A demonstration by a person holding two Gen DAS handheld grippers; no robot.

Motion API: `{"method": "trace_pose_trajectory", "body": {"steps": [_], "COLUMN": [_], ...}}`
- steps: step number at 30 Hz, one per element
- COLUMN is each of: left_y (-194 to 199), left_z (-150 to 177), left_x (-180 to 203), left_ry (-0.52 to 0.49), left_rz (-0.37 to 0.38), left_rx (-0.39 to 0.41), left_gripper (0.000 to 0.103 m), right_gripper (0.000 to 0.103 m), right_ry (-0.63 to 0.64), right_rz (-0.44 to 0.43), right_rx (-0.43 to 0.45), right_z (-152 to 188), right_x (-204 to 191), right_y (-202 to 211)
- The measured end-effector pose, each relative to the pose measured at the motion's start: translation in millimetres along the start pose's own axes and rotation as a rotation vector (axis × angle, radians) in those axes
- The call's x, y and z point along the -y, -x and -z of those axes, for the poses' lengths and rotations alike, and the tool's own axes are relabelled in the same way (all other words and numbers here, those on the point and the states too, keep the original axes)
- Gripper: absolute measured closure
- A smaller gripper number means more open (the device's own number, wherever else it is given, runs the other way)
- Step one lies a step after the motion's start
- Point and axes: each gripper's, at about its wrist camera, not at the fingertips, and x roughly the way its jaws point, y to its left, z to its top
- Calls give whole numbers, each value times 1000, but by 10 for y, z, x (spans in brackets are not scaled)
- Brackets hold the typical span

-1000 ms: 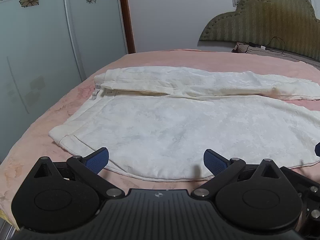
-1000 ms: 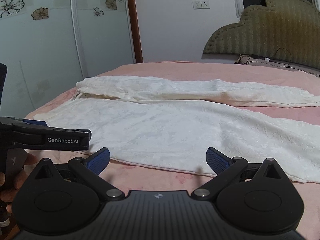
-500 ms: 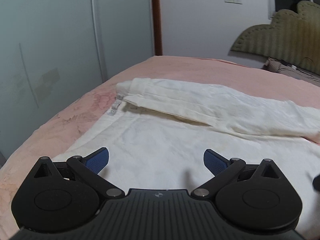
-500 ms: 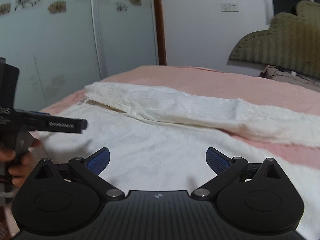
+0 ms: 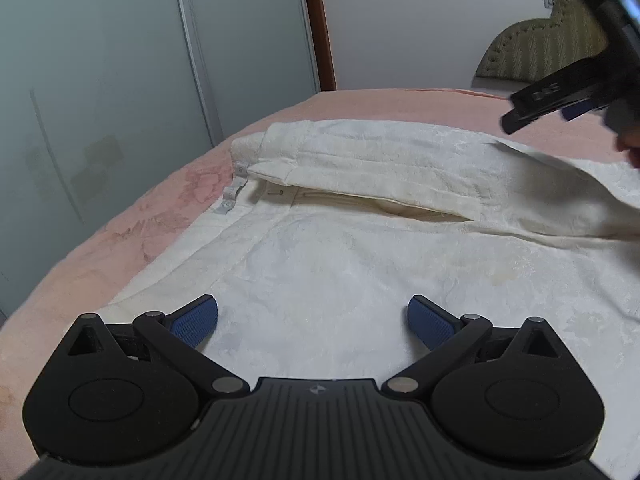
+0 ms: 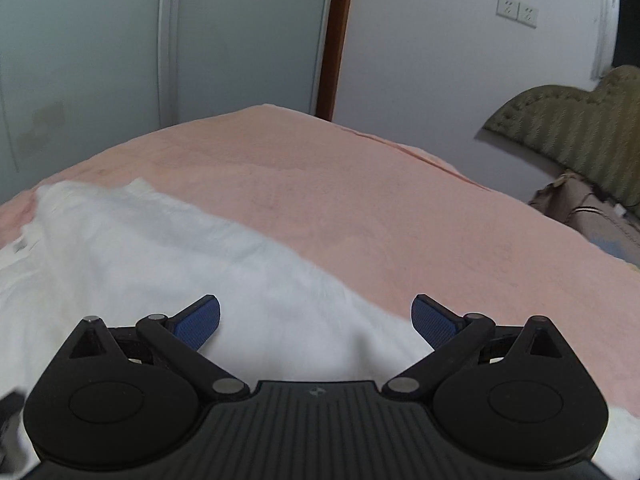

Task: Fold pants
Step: 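Move the right tool to the pant leg hem and close on it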

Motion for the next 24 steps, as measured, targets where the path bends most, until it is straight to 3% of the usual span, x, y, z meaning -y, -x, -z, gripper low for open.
{"method": "trace_pose_trajectory", "body": {"steps": [3, 7, 14, 17, 18, 20, 22, 24], "left_y": [-35, -30, -32, -32, -32, -32, -32, -32], "left_z": [1, 2, -3, -3, -3, -3, -3, -3], "left_x": [-65, -40, -42, -43, -42, -43, -43, -43], "left_ry": [41, 32, 34, 33, 34, 33, 34, 34], "left_rz": [31, 25, 26, 25, 26, 25, 26, 26], "left_rx": [-13, -11, -11, -11, -11, -11, -11, -11], "left_gripper": [0, 0, 0, 0, 0, 0, 0, 0], "right_gripper": [10, 12, 11, 29, 42, 46, 64, 71], "right_ry": [-29, -30, 18, 48, 61, 102, 133, 179], "right_rz": [-47, -149, -209, -240, -255, -235, -234, -210], "right_rx": [-26, -112, -118, -113, -109, -107, -99, -83], "right_z": [-122, -151, -65, -91, -93, -115, -112, -95], "right_x": [107, 147, 98, 86, 67, -10, -48, -121], "right_y": [-401, -802, -876, -835, -811, -784, -730, -667]}}
